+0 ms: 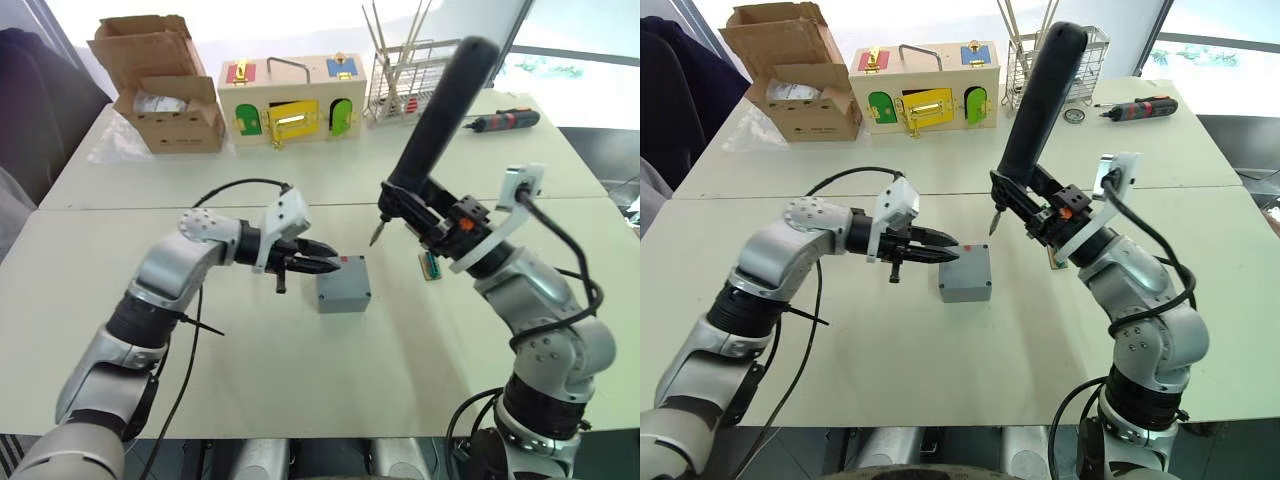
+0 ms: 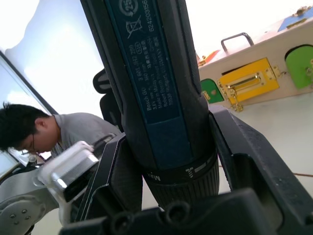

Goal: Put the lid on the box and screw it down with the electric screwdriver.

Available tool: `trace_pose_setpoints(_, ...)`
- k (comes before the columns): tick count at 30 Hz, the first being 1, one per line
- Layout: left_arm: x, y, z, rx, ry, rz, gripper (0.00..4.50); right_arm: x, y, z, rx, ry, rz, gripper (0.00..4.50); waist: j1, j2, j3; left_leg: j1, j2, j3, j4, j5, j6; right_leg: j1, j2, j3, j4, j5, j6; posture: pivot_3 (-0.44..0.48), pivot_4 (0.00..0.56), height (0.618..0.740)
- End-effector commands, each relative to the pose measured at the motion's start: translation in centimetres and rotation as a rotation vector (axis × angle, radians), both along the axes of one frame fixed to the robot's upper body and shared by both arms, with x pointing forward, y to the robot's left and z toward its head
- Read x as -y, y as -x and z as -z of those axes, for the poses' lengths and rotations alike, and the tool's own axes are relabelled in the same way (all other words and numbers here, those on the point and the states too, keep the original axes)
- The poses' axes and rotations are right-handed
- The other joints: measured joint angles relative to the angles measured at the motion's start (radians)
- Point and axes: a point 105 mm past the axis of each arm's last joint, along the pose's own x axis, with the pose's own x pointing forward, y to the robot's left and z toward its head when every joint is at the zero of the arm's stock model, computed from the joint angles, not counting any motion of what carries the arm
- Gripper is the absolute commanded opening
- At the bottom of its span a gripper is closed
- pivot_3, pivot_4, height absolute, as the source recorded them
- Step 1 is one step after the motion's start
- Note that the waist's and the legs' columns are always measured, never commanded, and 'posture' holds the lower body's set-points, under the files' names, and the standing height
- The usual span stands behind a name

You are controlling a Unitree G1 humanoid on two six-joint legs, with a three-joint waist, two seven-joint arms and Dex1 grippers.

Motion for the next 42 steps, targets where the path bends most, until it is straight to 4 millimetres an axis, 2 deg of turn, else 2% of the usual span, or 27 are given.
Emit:
trace_pose_setpoints(1, 0.1, 0.2, -0.3, 0.023, 0.008, 0.012, 1.08, -0.8, 0.4, -0.7, 0.087, 0.013, -0.013, 1.8, 0.0, 0.0, 0.0, 0.0, 0.0, 0.0, 0.0, 0.0, 0.0, 0.0, 0.0, 0.0, 0.0, 0.0, 0.0, 0.0, 0.15, 0.731)
trace_pose_setpoints(6, 0.0, 0.2, 1.1, 0.047, -0.06, 0.021, 1.08, -1.3, -0.1, 0.1, 0.078, 0.012, -0.023, 1.8, 0.003, 0.0, 0.0, 0.0, 0.001, 0.0, -0.001, 0.0, 0.0, 0.0, 0.0, 0.0, 0.0, 0.0, 0.0, 0.0, 0.15, 0.731)
trace_pose_setpoints(22, 0.3, 0.4, 1.4, 0.063, -0.066, 0.033, 1.08, 0.1, -0.5, 1.4, 0.039, 0.007, 0.007, 1.8, 0.005, 0.0, 0.0, 0.0, 0.001, 0.0, 0.0, 0.0, 0.0, 0.0, 0.0, 0.0, 0.0, 0.0, 0.0, 0.0, 0.15, 0.731)
trace_pose_setpoints(31, 0.6, 0.6, 1.4, 0.075, -0.075, 0.049, 1.08, -0.2, -0.2, 2.2, 0.018, 0.033, -0.019, 1.8, 0.007, 0.0, 0.0, 0.0, 0.001, 0.0, 0.0, 0.0, 0.0, 0.001, 0.0, 0.0, 0.0, 0.0, 0.0, 0.0, 0.15, 0.731)
trace_pose_setpoints(38, 0.8, 0.7, 2.0, 0.077, -0.094, 0.054, 1.08, -2.0, 0.3, 4.5, 0.026, 0.217, -0.089, 1.8, 0.006, -0.001, -0.001, 0.003, 0.001, 0.0, 0.0, 0.0, 0.001, 0.003, 0.0, 0.0, 0.0, 0.0, 0.0, 0.0, 0.15, 0.731)
trace_pose_setpoints(42, 0.7, 0.8, 2.7, 0.083, -0.124, 0.061, 1.08, -2.3, -0.1, 5.2, 0.03, 0.261, -0.088, 1.8, 0.006, -0.004, -0.003, 0.008, 0.001, 0.0, -0.001, -0.001, 0.002, 0.007, 0.0, 0.0, -0.002, 0.0, 0.0, 0.0, 0.15, 0.731)
